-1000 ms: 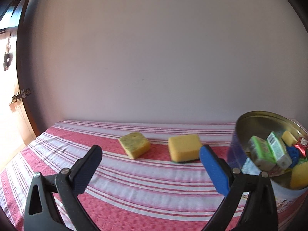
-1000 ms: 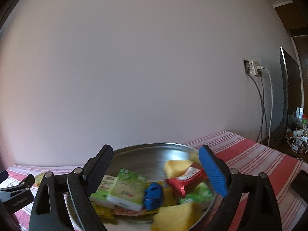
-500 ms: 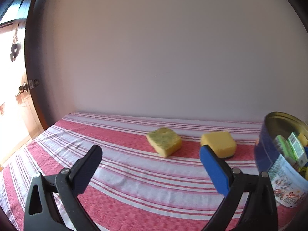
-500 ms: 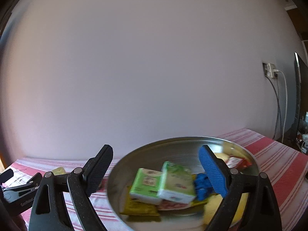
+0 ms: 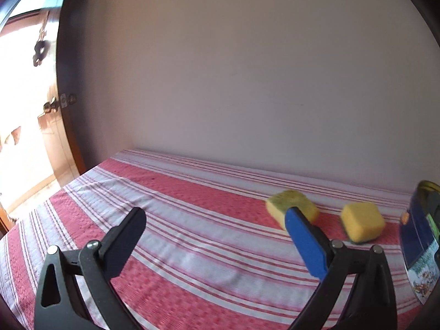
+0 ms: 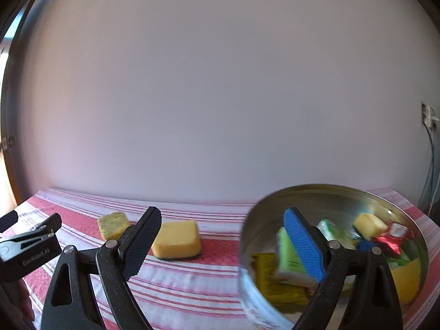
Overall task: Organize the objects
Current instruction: 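Withdraw both grippers from the tin toward the two remaining sponges, then grasp the green-flecked sponge with the left gripper while the right gripper grasps the yellow sponge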
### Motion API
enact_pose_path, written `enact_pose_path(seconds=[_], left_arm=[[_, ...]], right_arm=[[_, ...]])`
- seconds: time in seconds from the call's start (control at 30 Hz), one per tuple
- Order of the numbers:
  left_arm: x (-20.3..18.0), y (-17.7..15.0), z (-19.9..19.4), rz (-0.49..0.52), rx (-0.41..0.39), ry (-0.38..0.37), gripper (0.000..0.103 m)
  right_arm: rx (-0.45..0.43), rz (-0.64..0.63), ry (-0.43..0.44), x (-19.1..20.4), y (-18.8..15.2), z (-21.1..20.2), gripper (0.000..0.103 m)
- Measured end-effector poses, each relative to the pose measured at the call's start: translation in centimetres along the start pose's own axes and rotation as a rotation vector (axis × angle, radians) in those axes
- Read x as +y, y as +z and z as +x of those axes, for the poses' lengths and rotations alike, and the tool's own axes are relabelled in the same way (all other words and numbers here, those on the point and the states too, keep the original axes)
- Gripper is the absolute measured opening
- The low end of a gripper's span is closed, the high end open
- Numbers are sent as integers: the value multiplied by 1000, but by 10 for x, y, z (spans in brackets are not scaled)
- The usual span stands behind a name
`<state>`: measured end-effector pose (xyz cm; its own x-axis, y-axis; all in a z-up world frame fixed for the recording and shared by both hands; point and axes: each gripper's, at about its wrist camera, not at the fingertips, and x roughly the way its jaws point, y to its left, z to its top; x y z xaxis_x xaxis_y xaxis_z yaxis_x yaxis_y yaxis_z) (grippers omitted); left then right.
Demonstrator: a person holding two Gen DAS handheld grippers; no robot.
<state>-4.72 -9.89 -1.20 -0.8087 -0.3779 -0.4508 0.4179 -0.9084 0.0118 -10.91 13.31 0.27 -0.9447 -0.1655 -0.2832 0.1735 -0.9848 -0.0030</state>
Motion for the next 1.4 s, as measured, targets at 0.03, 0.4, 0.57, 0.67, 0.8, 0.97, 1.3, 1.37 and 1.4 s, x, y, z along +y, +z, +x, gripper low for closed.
enact_pose_path(seconds=[0.03,0.4,0.57,0.67,0.8,0.97,1.3,1.37,1.4], left_arm=[[3,1,2,-2,0,5,102],[27,11,32,-31,36,40,102],[28,11,38,-42,69,27,102],[25,11,39,-34,77,22,102],[25,11,41,-29,84,21,102],[19,12,44,-9,104,24,102],[6,13,62,-17,184,-25,102],[-1,15,62,-34,169,-54,102],[-8,16,63,-32,168,-59,102]], right_arm=[[-1,-5,9,4,1,3,92],[205,-61,94,49,7,78,92],[334,-85,95,59,4,114,92],[418,-73,85,57,0,135,92],[552,-41,72,49,-10,163,81],[605,-7,78,41,-14,177,74],[537,50,100,27,-3,167,70],[458,75,110,21,5,156,70],[405,76,102,20,10,150,70]])
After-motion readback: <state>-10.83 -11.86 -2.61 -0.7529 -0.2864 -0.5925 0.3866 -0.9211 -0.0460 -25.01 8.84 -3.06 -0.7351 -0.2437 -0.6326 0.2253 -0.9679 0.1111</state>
